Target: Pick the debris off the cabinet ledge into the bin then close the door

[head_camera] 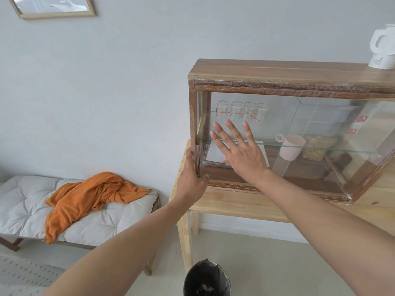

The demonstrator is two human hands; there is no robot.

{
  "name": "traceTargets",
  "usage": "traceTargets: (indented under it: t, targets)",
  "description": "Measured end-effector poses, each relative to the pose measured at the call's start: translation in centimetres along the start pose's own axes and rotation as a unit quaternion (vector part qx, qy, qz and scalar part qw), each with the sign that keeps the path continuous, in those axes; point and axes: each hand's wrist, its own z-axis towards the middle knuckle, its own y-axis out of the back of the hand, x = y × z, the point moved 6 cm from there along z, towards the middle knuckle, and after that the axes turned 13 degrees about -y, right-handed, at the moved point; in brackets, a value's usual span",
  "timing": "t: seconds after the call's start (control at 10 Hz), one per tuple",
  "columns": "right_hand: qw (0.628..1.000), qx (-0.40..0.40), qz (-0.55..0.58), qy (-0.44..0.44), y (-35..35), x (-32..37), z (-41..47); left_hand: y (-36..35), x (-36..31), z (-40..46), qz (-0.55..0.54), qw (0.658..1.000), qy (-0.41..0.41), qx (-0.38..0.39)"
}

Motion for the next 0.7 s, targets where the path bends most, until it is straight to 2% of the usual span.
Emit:
traceTargets:
  t: [0.2,0.3,0.4,0.5,0.6,0.7]
  targets:
    - [1.000,0.001,0.023,-0.002,0.3,1.4,0.7,0.4,-0.2,0.1,0.026,0.999,-0.010,0.030]
    - [0.999,0.017,0.036,-0.005,1.2,1.4,0.7,0.7,-0.8,0.1,0.087,0.994,0.000,0.064]
    - [0.998,0.031,0.051,0.003,2.7,0.9,0.4,1.5,-1.9,0.4,0.256,0.961,0.025,0.104]
    - [0.995,0.069,0.075,0.004,4.3,-0.2,-0.7,2.9,-3.4,0.2,0.402,0.899,0.038,0.170]
    - [0.985,0.139,0.098,-0.026,4.8,-1.6,-3.3,3.9,-5.5,-0.1,0.456,0.870,0.010,0.185]
    - [0.964,0.229,0.112,-0.075,5.3,-3.5,-6.0,4.1,-8.2,-0.3,0.445,0.872,-0.077,0.188]
